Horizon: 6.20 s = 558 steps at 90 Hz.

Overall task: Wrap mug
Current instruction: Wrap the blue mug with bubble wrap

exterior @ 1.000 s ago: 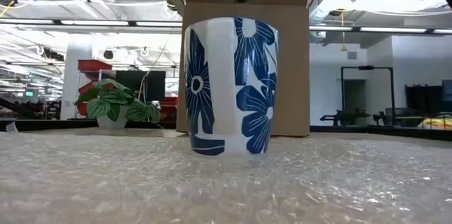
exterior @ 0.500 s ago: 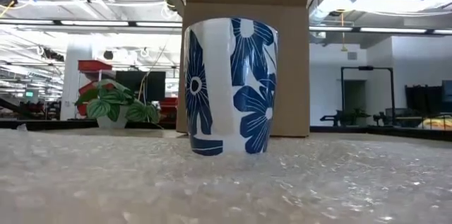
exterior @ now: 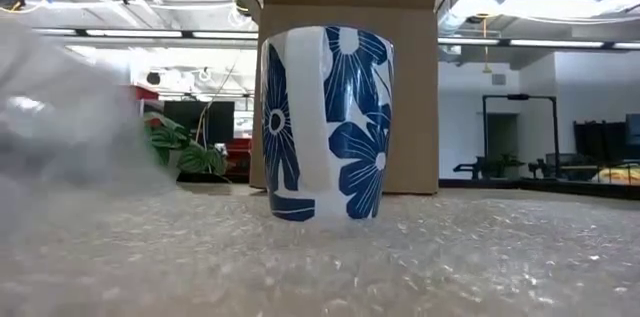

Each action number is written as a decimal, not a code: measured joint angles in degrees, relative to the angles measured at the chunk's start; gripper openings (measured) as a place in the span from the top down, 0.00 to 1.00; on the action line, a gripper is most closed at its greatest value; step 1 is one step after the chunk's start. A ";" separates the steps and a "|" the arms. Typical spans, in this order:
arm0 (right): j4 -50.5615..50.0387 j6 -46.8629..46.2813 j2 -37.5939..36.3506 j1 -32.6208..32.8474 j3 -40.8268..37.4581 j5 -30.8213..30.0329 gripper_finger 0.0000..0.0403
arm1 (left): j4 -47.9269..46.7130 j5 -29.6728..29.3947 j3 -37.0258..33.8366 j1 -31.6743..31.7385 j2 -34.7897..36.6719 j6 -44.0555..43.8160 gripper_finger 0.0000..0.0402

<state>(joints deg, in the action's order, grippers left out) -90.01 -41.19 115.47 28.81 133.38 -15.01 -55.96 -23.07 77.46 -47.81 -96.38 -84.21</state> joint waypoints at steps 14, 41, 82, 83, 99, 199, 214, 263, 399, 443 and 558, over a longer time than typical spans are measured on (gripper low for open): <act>-0.03 -5.72 0.06 2.56 0.00 -1.75 0.38 | 0.02 -4.30 7.21 8.20 0.00 15.76 1.00; 0.01 -23.15 -0.18 9.08 0.00 -5.27 0.38 | 19.92 -3.00 13.22 20.07 0.00 47.66 1.00; -0.02 -44.21 -0.95 17.16 0.00 -11.28 0.38 | 34.43 8.34 13.21 24.06 -7.96 60.42 1.00; -0.03 -44.95 -0.95 17.21 0.00 -11.55 0.38 | 34.74 8.40 13.21 24.04 -8.33 60.51 1.00; -0.01 -49.88 -1.87 18.81 0.00 -13.30 0.44 | 44.09 8.32 13.13 24.21 -13.32 61.31 1.00; 0.01 -33.91 -13.91 15.05 0.02 -9.27 0.70 | 41.53 16.59 13.24 27.64 -8.55 60.89 0.56; -0.03 -33.74 -13.89 15.01 0.02 -9.09 0.70 | 41.88 16.91 13.18 29.30 -8.71 60.72 0.49; 1.31 -14.66 -9.04 8.11 0.00 -3.23 0.70 | 16.08 29.49 20.99 26.79 0.39 49.38 0.37; 10.17 14.71 17.68 -11.90 1.42 18.28 1.00 | -16.51 -14.73 21.54 -2.65 10.03 10.45 0.37; 19.32 12.55 18.76 -10.68 -3.59 15.81 1.00 | -16.68 -15.81 21.54 -2.58 10.03 11.96 0.37; 18.09 11.30 20.75 -12.47 -6.24 15.23 1.00 | -16.66 -16.48 21.54 -2.63 10.03 12.36 0.37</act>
<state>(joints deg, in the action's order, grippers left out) -71.92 -29.90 136.22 16.34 127.14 0.22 -72.62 -39.55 99.00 -50.43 -86.35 -71.85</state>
